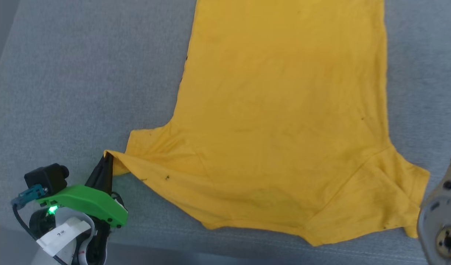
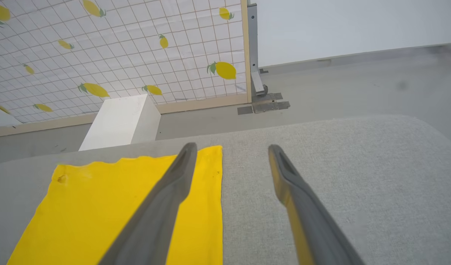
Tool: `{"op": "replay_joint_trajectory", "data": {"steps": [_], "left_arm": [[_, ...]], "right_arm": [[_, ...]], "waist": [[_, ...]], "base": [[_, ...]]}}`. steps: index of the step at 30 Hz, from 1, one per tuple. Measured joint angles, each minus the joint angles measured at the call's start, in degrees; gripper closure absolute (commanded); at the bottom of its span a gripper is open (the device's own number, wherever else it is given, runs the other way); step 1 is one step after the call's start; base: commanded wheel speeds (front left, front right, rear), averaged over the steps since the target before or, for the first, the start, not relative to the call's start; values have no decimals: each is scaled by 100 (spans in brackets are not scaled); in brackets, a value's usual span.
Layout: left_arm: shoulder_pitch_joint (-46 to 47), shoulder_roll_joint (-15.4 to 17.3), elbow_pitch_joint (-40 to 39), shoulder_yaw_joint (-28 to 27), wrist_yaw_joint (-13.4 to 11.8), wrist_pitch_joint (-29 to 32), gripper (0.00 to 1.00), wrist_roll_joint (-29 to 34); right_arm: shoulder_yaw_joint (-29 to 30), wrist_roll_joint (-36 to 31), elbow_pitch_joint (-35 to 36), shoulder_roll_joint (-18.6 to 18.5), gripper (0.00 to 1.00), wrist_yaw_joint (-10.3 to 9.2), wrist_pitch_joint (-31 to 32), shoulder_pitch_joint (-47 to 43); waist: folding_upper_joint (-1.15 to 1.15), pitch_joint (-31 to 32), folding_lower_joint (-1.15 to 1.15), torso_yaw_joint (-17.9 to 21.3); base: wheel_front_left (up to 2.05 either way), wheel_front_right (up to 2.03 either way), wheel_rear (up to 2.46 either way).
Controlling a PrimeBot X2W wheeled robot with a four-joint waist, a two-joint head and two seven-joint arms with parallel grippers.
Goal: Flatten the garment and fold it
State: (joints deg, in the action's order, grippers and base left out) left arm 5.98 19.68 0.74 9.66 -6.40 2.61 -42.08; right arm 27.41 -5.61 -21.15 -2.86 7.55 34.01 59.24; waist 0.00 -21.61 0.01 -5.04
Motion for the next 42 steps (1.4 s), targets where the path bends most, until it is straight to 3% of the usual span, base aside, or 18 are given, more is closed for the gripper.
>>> {"op": "replay_joint_trajectory", "data": {"steps": [8,16,29,30,32,42], "left_arm": [[40,-3,-516,1,138,-121,100,-51],[51,2,-1087,-16,190,-222,100,-142],[53,27,-1499,-57,359,-349,100,-230],[53,33,-1503,-62,376,-368,100,-230],[54,40,-1505,-60,383,-372,100,-232],[179,64,-1069,27,383,-361,100,-226]], "right_arm": [[324,-1138,-172,-8,0,0,619,1278],[235,-1872,-101,1,0,0,1385,1534],[-75,-1975,376,-285,0,-1,2073,1731],[-77,-1915,397,-293,53,-1,2118,1754],[-122,-1817,413,-307,100,-1,2191,1792],[-370,-1313,157,-353,100,0,1981,1764]], "waist": [[0,-936,0,-354],[0,-1768,1,-667],[0,-2555,-1,-951],[1,-2584,-1,-951],[1,-2609,-1,-934],[0,-2196,0,-813]], "base": [[0,0,0],[0,0,0],[0,0,0],[0,0,0],[0,0,0],[0,0,0]]}}
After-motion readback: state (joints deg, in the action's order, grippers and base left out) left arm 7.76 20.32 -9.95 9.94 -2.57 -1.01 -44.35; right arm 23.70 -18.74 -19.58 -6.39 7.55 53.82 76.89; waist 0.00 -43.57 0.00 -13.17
